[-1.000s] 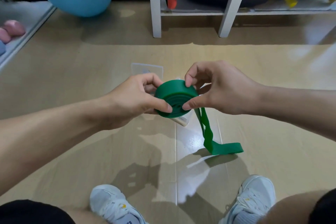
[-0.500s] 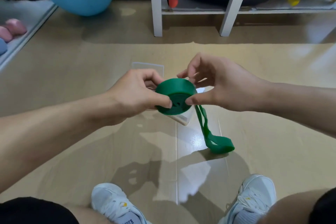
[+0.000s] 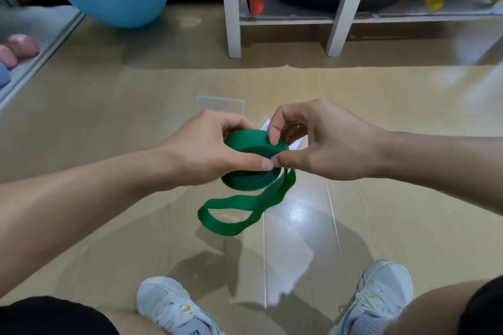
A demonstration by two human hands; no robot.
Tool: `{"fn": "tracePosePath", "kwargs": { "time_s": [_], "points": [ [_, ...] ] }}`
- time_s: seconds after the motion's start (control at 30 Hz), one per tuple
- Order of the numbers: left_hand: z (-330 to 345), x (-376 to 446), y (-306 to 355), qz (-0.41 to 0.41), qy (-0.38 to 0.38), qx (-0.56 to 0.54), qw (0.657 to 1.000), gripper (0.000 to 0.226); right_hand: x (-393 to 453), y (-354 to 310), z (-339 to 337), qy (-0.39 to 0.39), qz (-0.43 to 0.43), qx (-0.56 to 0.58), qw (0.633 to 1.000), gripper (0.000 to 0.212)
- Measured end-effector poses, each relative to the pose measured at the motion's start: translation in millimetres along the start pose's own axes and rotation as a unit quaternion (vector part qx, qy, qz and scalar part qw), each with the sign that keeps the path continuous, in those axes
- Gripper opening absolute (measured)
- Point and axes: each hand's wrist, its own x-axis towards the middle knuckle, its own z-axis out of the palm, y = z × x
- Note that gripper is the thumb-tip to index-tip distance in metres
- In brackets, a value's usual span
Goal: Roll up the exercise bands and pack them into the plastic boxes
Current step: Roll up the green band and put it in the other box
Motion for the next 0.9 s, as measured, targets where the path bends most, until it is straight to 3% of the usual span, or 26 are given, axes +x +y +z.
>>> {"fn": "tracePosePath", "kwargs": {
  "time_s": [0.17,0.33,0.6,0.9],
  "points": [
    [-4.4,2.0,-4.0,-0.003,-0.002,0.042,0.999,0.025,1.3,-8.7,-9.1,-0.002,0.018,-0.044,0.999,0.032],
    [-11.2,4.4,-9.9,-0.008,-0.001,0.125,0.992,0.019,0.8,-19.6,-23.6,-0.006,0.025,-0.121,0.992,0.029],
    [-10.0,-0.7,-3.1,0.001,-0.017,-0.129,0.991,0.045,-3.2,-14.3,-19.3,0.004,0.037,-0.063,0.997,0.026],
    [-10.1,-3.7,-1.3,-0.019,-0.006,-0.217,0.976,0.042,-3.4,-10.4,-15.2,0.019,0.021,0.062,0.998,0.026]
  ]
}}
